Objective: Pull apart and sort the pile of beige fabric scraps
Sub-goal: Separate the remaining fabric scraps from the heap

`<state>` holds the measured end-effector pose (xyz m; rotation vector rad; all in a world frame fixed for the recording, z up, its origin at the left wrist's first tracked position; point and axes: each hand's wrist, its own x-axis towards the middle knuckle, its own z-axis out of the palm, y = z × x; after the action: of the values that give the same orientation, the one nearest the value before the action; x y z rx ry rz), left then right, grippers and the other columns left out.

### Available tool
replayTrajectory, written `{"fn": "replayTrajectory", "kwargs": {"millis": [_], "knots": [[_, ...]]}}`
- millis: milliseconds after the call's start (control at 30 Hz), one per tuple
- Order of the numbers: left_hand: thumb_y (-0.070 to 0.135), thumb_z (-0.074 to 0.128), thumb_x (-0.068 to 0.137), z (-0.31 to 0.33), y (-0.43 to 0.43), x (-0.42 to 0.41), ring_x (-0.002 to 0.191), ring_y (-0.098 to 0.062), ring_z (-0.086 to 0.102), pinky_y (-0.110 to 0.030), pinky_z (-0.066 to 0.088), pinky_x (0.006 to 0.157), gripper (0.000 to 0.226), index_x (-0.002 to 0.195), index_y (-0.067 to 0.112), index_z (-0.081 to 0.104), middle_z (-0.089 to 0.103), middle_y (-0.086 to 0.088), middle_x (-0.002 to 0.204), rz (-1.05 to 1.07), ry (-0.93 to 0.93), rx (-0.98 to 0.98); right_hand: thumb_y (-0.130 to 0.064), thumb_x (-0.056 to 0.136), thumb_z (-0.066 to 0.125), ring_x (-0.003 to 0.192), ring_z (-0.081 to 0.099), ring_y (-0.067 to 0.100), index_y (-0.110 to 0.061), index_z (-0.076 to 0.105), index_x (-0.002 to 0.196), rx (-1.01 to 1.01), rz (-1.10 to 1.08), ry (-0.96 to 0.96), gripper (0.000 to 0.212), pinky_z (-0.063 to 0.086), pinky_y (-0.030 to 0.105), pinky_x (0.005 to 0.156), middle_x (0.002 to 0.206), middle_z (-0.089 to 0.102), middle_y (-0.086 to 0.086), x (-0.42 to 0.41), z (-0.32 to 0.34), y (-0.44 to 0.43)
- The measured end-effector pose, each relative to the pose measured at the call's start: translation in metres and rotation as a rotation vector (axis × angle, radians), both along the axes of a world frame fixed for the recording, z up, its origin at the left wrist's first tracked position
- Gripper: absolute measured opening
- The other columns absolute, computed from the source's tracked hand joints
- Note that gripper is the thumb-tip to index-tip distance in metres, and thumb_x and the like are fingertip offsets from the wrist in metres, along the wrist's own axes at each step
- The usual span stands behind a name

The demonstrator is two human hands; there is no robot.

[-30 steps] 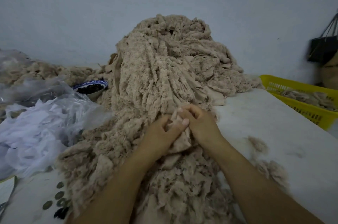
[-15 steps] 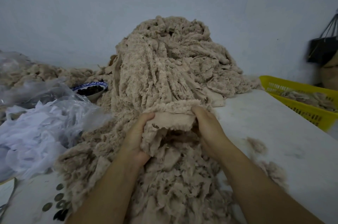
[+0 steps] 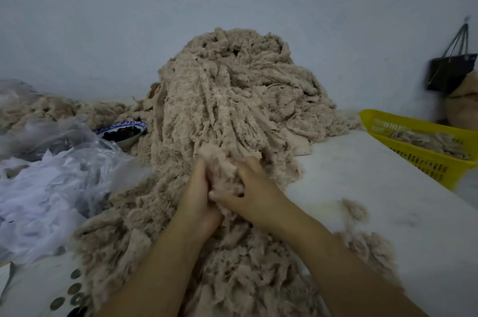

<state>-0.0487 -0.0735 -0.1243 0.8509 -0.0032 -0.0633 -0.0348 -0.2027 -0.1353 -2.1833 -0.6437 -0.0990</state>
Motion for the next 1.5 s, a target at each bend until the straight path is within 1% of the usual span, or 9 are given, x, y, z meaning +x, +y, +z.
{"fn": "replayTrajectory", "kwargs": {"millis": [167, 233, 367, 467, 600, 833, 1067, 1267, 1500], "knots": [[0.028, 0.046, 0.098, 0.004, -0.013, 0.002, 0.11, -0.024, 0.064, -0.033, 0.051, 0.093, 0.04, 0.12, 0.002, 0.068, 0.068, -0.014, 0.119, -0.101, -0.023, 0.155, -0.014, 0.093, 0.055, 0.087, 0.052, -0.007, -0.031, 0.054, 0.117, 0.072, -0.085, -0.11, 0.029, 0.04, 0.005, 0.071, 0.104, 0.046, -0.018, 0.019, -0.021, -0.026], [0.019, 0.045, 0.101, 0.003, -0.025, 0.006, 0.108, -0.016, 0.068, -0.025, 0.054, 0.084, 0.03, 0.117, 0.011, 0.068, 0.074, -0.004, 0.115, -0.105, -0.071, 0.345, -0.019, 0.096, 0.061, 0.08, 0.062, 0.002, -0.027, 0.058, 0.105, 0.607, -0.261, 0.067, 0.012, 0.045, 0.01, 0.064, 0.094, 0.064, -0.011, 0.028, -0.018, -0.045], [0.018, 0.049, 0.099, 0.007, -0.047, 0.02, 0.103, -0.013, 0.07, -0.028, 0.057, 0.089, 0.03, 0.096, 0.028, 0.077, 0.075, 0.002, 0.106, -0.033, -0.137, 0.731, -0.061, 0.092, 0.053, 0.089, 0.075, 0.02, -0.015, 0.054, 0.115, 1.516, -0.318, 0.343, 0.051, 0.059, 0.027, 0.065, 0.104, 0.071, 0.003, 0.039, -0.007, -0.074], [0.016, 0.048, 0.098, 0.0, -0.073, 0.038, 0.095, -0.023, 0.07, -0.039, 0.058, 0.088, 0.029, 0.089, 0.026, 0.073, 0.074, -0.005, 0.102, -0.062, -0.177, 1.164, -0.043, 0.105, 0.042, 0.079, 0.075, 0.018, -0.015, 0.057, 0.1, 1.235, -0.479, 0.483, 0.032, 0.059, 0.029, 0.063, 0.098, 0.069, 0.005, 0.035, -0.017, -0.062], [0.015, 0.044, 0.1, -0.016, -0.098, 0.059, 0.093, -0.028, 0.064, -0.031, 0.049, 0.077, 0.027, 0.106, 0.005, 0.068, 0.069, -0.016, 0.11, -0.119, -0.146, 1.476, -0.025, 0.103, 0.045, 0.096, 0.058, 0.021, -0.013, 0.063, 0.114, 0.528, -0.688, 0.237, 0.024, 0.045, 0.033, 0.08, 0.116, 0.064, 0.01, 0.04, -0.031, -0.059], [0.018, 0.048, 0.098, -0.021, -0.086, 0.057, 0.1, -0.032, 0.067, -0.045, 0.054, 0.093, 0.028, 0.092, 0.01, 0.074, 0.073, -0.014, 0.106, 0.052, -0.008, 1.18, -0.021, 0.103, 0.041, 0.099, 0.065, 0.029, -0.019, 0.061, 0.107, 0.569, -0.697, 0.272, 0.02, 0.054, 0.05, 0.091, 0.111, 0.066, 0.008, 0.039, -0.031, -0.064], [0.017, 0.046, 0.094, -0.005, -0.059, 0.013, 0.059, -0.001, 0.06, -0.012, 0.046, 0.055, 0.04, 0.062, 0.024, 0.069, 0.068, 0.008, 0.064, 0.029, -0.266, 0.919, -0.041, 0.1, 0.047, 0.097, 0.066, 0.029, -0.016, 0.054, 0.126, 0.686, -0.551, 0.537, 0.037, 0.055, 0.051, 0.092, 0.11, 0.067, 0.011, 0.039, -0.026, -0.054], [0.032, 0.046, 0.082, -0.013, -0.06, -0.022, 0.074, -0.01, 0.063, -0.023, 0.05, 0.071, 0.03, 0.067, 0.017, 0.067, 0.068, 0.005, 0.078, -0.251, -0.525, 1.104, -0.048, 0.093, 0.063, 0.07, 0.073, 0.017, -0.013, 0.073, 0.103, 0.875, -0.177, 0.796, 0.038, 0.055, 0.026, 0.055, 0.088, 0.076, 0.001, 0.023, -0.016, -0.054], [0.033, 0.046, 0.093, -0.024, -0.051, -0.014, 0.063, -0.007, 0.058, -0.025, 0.047, 0.06, 0.027, 0.078, 0.023, 0.067, 0.061, 0.002, 0.067, 0.1, -0.285, 1.07, -0.048, 0.104, 0.037, 0.049, 0.044, 0.005, -0.022, 0.04, 0.059, 0.572, -0.569, -0.165, 0.052, 0.031, 0.023, 0.05, 0.053, 0.044, -0.007, 0.001, 0.007, -0.046]]}}
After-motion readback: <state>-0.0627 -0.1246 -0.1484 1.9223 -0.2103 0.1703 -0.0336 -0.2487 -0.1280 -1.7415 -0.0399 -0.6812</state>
